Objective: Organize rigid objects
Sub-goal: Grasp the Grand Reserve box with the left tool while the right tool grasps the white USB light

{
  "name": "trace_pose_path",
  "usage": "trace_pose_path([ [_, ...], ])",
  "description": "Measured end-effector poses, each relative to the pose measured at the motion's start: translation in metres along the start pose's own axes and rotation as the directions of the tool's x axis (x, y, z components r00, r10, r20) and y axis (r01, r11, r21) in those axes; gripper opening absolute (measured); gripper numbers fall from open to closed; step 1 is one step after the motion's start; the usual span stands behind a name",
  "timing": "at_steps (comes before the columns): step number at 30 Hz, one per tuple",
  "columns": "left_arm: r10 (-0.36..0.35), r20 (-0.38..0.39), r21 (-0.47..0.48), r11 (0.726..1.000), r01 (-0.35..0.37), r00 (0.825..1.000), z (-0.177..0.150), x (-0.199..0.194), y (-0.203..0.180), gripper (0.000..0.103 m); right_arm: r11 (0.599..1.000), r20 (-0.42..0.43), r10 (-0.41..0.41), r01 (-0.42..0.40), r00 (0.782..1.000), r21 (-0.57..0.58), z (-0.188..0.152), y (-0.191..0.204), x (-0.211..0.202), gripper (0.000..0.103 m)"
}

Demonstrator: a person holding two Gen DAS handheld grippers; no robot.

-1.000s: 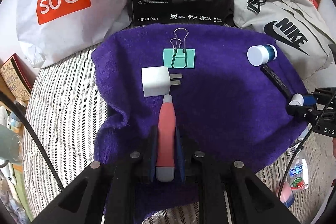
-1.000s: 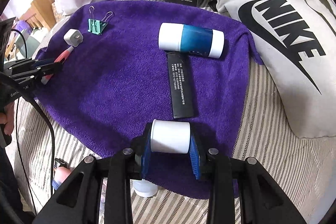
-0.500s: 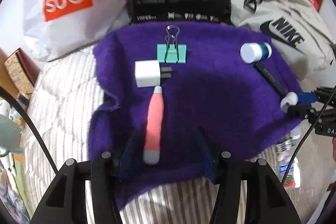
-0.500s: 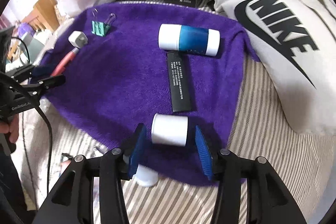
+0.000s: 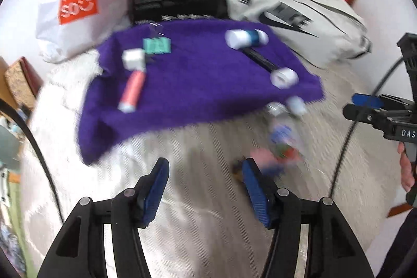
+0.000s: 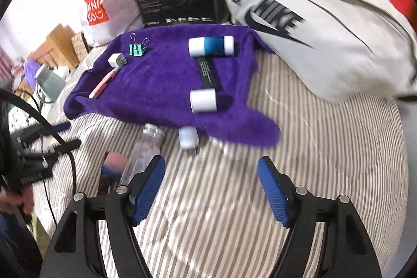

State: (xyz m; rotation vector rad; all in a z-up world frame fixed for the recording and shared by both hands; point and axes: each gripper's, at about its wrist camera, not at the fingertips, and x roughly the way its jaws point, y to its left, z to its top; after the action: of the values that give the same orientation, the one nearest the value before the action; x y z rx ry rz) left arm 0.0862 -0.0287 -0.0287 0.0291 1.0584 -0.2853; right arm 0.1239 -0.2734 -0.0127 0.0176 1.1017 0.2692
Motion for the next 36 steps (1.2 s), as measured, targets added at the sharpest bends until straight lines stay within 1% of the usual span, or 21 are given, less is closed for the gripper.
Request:
trace_pose_path([
  [1, -0.020, -0.009, -0.001, 1.000, 0.020, 1.000, -0.004, 0.003, -0.007, 0.061, 1.000, 0.003, 0.007, -0.007, 1.000, 0.013, -0.007, -0.001, -0.003, 0.074],
  [3, -0.045, -0.040, 0.016, 0.999, 0.045, 0.998, -0.012, 0.013, -0.023, 0.061, 0.999, 0.000, 0.018, -0.018, 1.000, 0.047, -0.020, -0.005, -0.009, 0.074],
  [6, -0.025, -0.069, 0.044, 0.999, 0.028, 0.997, -0.019, 0.029, -0.036, 0.061, 0.996, -0.005, 0.032, -0.032, 0.999, 0.079, -0.035, -0.007, -0.012, 0.075],
  [8, 0.002, -0.088, 0.050, 0.999, 0.002, 0.996, -0.023, 0.038, -0.036, 0.060, 0.996, -0.013, 0.037, -0.036, 0.999, 0.083, -0.042, -0.006, -0.011, 0.075],
  [9, 0.006, -0.058, 0.070, 0.998, -0.002, 0.998, -0.025, 0.035, -0.037, 0.062, 0.996, -0.017, 0.036, -0.035, 0.999, 0.084, -0.045, -0.006, -0.011, 0.075],
  [10, 0.032, -0.060, 0.079, 0.997, -0.027, 0.998, -0.027, 0.034, -0.036, 0.064, 0.996, -0.019, 0.038, -0.036, 0.999, 0.083, -0.048, -0.005, -0.011, 0.075],
  [11, 0.066, -0.062, 0.083, 0.995, -0.061, 0.996, -0.028, 0.034, -0.032, 0.064, 0.996, -0.021, 0.040, -0.038, 0.999, 0.083, -0.051, -0.004, -0.011, 0.075],
  [12, 0.085, -0.055, 0.083, 0.993, -0.080, 0.995, -0.029, 0.033, -0.027, 0.063, 0.996, -0.023, 0.039, -0.037, 0.999, 0.083, -0.053, -0.003, -0.011, 0.075],
  [14, 0.072, -0.051, 0.053, 0.996, -0.069, 0.996, -0.029, 0.031, -0.016, 0.063, 0.996, -0.027, 0.037, -0.034, 0.999, 0.079, -0.056, -0.001, -0.010, 0.075],
  [16, 0.067, -0.046, 0.043, 0.997, -0.065, 0.997, -0.028, 0.031, -0.015, 0.063, 0.996, -0.027, 0.044, -0.042, 0.999, 0.076, -0.056, 0.002, -0.008, 0.075],
  [20, 0.095, -0.021, 0.108, 0.990, -0.093, 0.995, -0.027, 0.036, -0.026, 0.059, 0.996, -0.031, 0.060, -0.058, 0.998, 0.071, -0.054, 0.007, -0.002, 0.075],
  [22, 0.076, -0.014, 0.113, 0.991, -0.074, 0.997, -0.026, 0.036, -0.028, 0.044, 0.996, -0.033, 0.057, -0.055, 0.998, 0.071, -0.052, 0.009, 0.001, 0.075],
  [23, 0.076, -0.012, 0.128, 0.989, -0.074, 0.997, -0.026, 0.036, -0.030, 0.041, 0.996, -0.032, 0.055, -0.053, 0.998, 0.070, -0.050, 0.010, 0.002, 0.075],
  [25, 0.058, -0.014, 0.153, 0.987, -0.055, 0.998, -0.026, 0.036, -0.034, 0.026, 0.996, -0.020, 0.047, -0.046, 0.999, 0.073, -0.044, 0.010, 0.006, 0.075],
  [26, 0.056, -0.016, 0.159, 0.986, -0.053, 0.998, -0.025, 0.036, -0.035, 0.024, 0.996, -0.010, 0.043, -0.042, 0.999, 0.075, -0.038, 0.011, 0.009, 0.075],
  [29, 0.054, -0.013, 0.152, 0.987, -0.051, 0.998, -0.026, 0.034, -0.033, 0.023, 0.996, 0.016, 0.042, -0.043, 0.999, 0.072, -0.019, 0.013, 0.022, 0.074],
  [30, 0.064, -0.012, 0.149, 0.987, -0.061, 0.998, -0.027, 0.033, -0.030, 0.023, 0.997, 0.015, 0.041, -0.042, 0.999, 0.067, -0.014, 0.014, 0.027, 0.073],
  [32, 0.077, -0.013, 0.130, 0.989, -0.074, 0.997, -0.027, 0.031, -0.020, 0.023, 0.998, 0.016, 0.031, -0.031, 0.999, 0.047, -0.003, 0.019, 0.038, 0.064],
  [33, 0.088, -0.013, 0.120, 0.989, -0.086, 0.996, -0.028, 0.029, -0.013, 0.023, 0.999, 0.019, 0.028, -0.028, 0.999, 0.041, 0.001, 0.020, 0.041, 0.062],
  [35, 0.115, -0.013, 0.096, 0.989, -0.113, 0.993, -0.029, 0.026, 0.001, 0.023, 0.999, 0.016, 0.027, -0.028, 0.999, 0.034, 0.008, 0.022, 0.051, 0.054],
  [36, 0.124, -0.015, 0.076, 0.990, -0.122, 0.992, -0.029, 0.024, 0.010, 0.023, 0.999, 0.017, 0.027, -0.028, 0.999, 0.035, 0.010, 0.023, 0.054, 0.048],
])
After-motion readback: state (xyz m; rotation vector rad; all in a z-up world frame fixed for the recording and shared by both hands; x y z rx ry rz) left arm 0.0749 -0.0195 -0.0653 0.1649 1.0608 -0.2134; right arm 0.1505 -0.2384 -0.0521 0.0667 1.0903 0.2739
